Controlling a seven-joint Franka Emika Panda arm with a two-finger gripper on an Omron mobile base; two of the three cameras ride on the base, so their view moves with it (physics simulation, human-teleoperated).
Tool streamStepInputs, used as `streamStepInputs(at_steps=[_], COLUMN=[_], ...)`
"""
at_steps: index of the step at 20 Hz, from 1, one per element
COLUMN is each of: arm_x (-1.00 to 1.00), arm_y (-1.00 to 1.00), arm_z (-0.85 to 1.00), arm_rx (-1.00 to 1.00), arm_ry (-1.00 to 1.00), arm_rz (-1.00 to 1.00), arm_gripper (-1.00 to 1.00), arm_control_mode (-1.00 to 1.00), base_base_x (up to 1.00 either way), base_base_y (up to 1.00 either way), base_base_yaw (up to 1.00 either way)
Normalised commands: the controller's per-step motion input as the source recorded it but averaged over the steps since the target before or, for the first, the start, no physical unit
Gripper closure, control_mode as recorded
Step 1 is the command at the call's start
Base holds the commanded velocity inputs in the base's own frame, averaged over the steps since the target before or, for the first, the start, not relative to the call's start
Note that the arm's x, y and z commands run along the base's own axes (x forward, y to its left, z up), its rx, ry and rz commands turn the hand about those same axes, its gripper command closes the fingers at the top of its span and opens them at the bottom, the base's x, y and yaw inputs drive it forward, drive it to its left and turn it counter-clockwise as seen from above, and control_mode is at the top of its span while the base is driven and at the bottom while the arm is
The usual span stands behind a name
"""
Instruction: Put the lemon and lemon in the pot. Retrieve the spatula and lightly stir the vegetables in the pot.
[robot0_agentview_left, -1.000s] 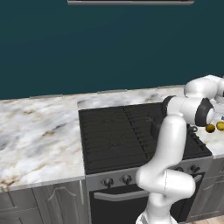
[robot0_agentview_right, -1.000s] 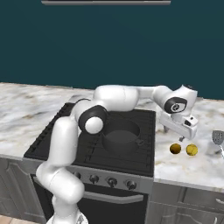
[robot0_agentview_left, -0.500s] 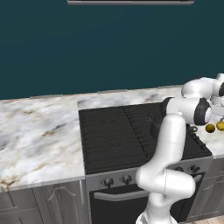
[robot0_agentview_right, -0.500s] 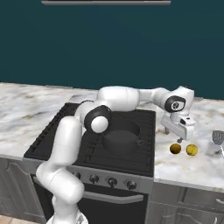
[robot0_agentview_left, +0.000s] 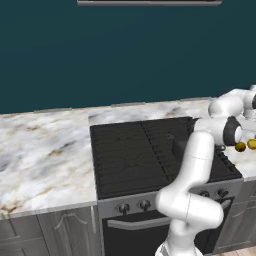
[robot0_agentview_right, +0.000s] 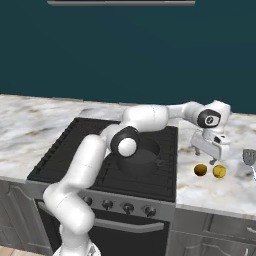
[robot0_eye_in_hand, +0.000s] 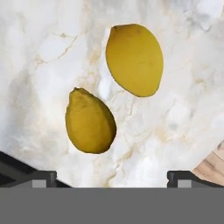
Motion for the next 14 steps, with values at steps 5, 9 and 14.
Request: streamStepInputs(at_steps=[5,9,14], arm_x=[0.14,0.04,0.01], arm_y=[0.0,0.03,0.0], arm_z=[-0.27,-0.37,-0.37], arm_rx=[0.02,0.03,0.03], arm_ry=[0.08,0.04,0.02], arm_rz=[0.0,0.0,0.0], arm_gripper=[-1.0,-1.0,-1.0], arm_control_mode=[-1.0,-1.0,-1.0], base_base_x=[0.0,0.0,0.0], base_base_y=[0.0,0.0,0.0], base_base_yaw=[0.0,0.0,0.0])
